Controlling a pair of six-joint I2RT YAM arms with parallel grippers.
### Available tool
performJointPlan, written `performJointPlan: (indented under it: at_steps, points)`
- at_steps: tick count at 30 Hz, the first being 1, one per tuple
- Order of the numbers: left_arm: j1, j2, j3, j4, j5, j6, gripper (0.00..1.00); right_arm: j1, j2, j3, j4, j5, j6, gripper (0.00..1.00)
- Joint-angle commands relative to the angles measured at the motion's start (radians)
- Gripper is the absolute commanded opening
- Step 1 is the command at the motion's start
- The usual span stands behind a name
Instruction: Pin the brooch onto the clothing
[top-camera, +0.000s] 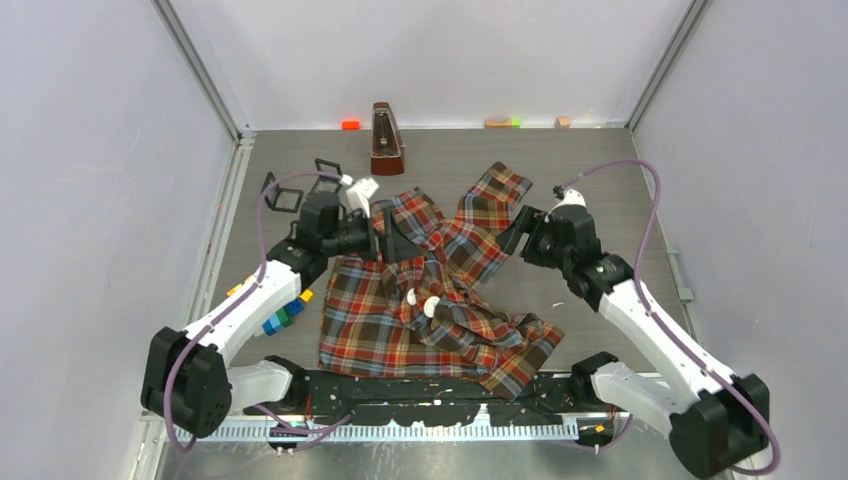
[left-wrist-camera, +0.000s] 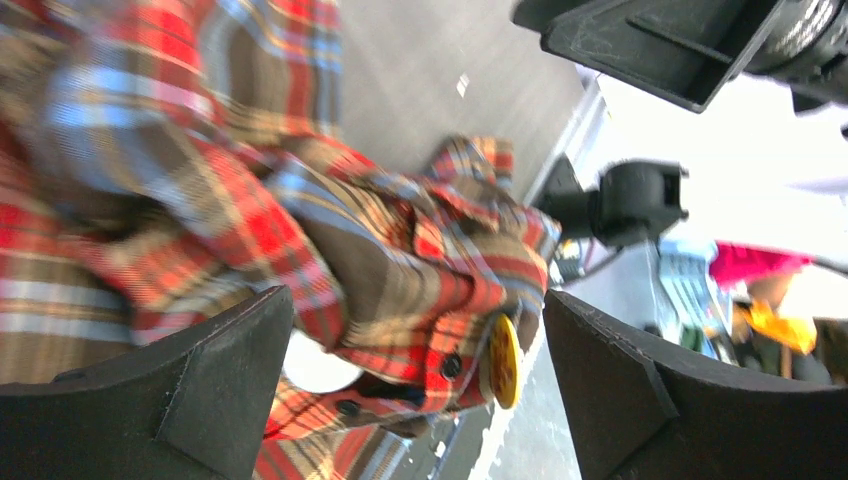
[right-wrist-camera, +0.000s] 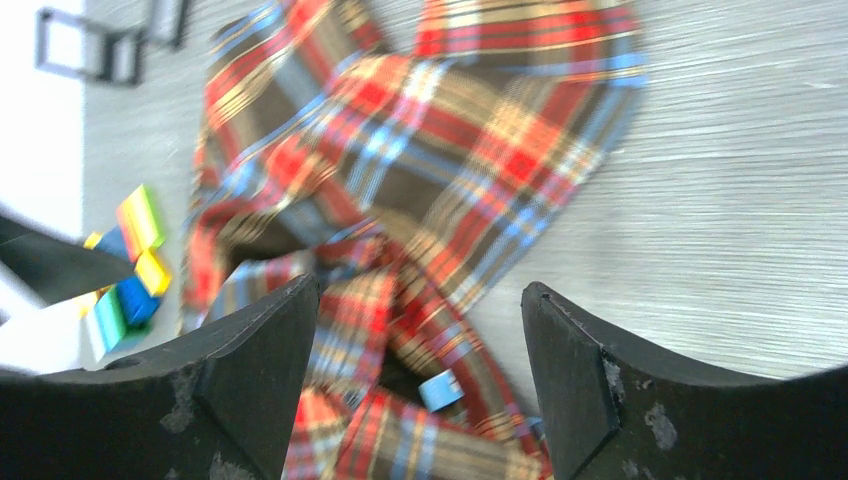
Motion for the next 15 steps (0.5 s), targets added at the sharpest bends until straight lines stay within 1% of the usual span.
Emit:
performJointPlan:
  at_steps: [1, 3, 6, 7, 10, 11, 15]
  points:
    - [0.119, -0.009, 0.058, -0.092, -0.119, 0.0, 1.0, -0.096, 0.154, 0.078, -0.094, 0.112, -0.018, 0.78]
    - [0.164, 0.015, 0.057, -0.079, -0.17, -0.011, 1.0, -0.129, 0.223, 0.099, -0.068, 0.098, -0.019, 0.78]
    - [0.206, 0.091, 0.093, -0.128, -0.279, 0.029, 1.0, -0.139, 0.334, 0.149, -0.054, 0.086, -0.059, 0.77]
    - [0.212, 0.126, 0.109, -0.148, -0.318, 0.047, 1.0, -0.14, 0.389, 0.177, -0.053, 0.077, -0.067, 0.75]
    - [0.22, 0.222, 0.157, -0.171, -0.416, 0.095, 1.0, -0.14, 0.483, 0.218, -0.044, 0.044, -0.079, 0.73]
    - [0.222, 0.255, 0.174, -0.168, -0.439, 0.109, 1.0, -0.14, 0.523, 0.227, -0.02, 0.0, -0.075, 0.71]
    - [0.229, 0.419, 0.274, -0.192, -0.518, 0.151, 1.0, -0.137, 0.64, 0.273, 0.021, -0.045, -0.03, 0.68]
